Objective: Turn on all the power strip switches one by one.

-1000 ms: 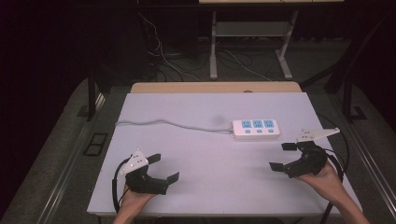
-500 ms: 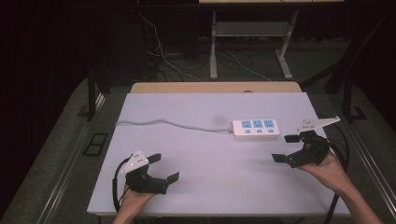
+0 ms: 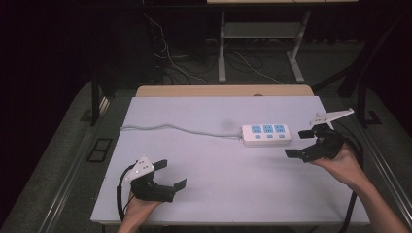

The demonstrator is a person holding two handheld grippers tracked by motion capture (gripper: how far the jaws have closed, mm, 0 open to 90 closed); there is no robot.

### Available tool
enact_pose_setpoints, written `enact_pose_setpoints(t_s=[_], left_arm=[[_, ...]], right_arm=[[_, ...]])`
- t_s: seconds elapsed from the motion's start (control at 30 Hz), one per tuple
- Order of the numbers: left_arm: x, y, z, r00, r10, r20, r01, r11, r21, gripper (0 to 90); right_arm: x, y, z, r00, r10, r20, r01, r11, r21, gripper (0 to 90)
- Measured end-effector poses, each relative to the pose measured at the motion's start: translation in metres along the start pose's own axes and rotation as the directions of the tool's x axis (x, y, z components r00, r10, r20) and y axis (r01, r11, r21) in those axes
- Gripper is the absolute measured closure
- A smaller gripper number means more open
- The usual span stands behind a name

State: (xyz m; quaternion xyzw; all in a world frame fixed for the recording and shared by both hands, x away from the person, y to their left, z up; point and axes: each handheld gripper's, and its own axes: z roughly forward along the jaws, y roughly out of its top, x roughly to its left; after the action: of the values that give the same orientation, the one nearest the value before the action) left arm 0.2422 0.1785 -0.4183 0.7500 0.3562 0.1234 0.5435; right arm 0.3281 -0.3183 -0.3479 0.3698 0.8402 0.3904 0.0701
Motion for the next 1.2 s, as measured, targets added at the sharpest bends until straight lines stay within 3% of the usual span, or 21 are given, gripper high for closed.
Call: enact_pose_setpoints(t_s=[1.13,1.2], left_arm=[[0.001,0.000,0.000,1.0000,-0.003,0.000,0.003,1.0000,0.005,0.0],[0.001,0.000,0.000,1.0000,-0.002,0.001,0.002,1.0000,0.005,0.0]], right_arm=[[-0.044,0.011,0.028,0.9969,0.039,0.068,-0.041,0.9989,0.022,1.6],[-0.045,0.011,0.029,0.9966,0.042,0.071,-0.044,0.9987,0.025,5.4]])
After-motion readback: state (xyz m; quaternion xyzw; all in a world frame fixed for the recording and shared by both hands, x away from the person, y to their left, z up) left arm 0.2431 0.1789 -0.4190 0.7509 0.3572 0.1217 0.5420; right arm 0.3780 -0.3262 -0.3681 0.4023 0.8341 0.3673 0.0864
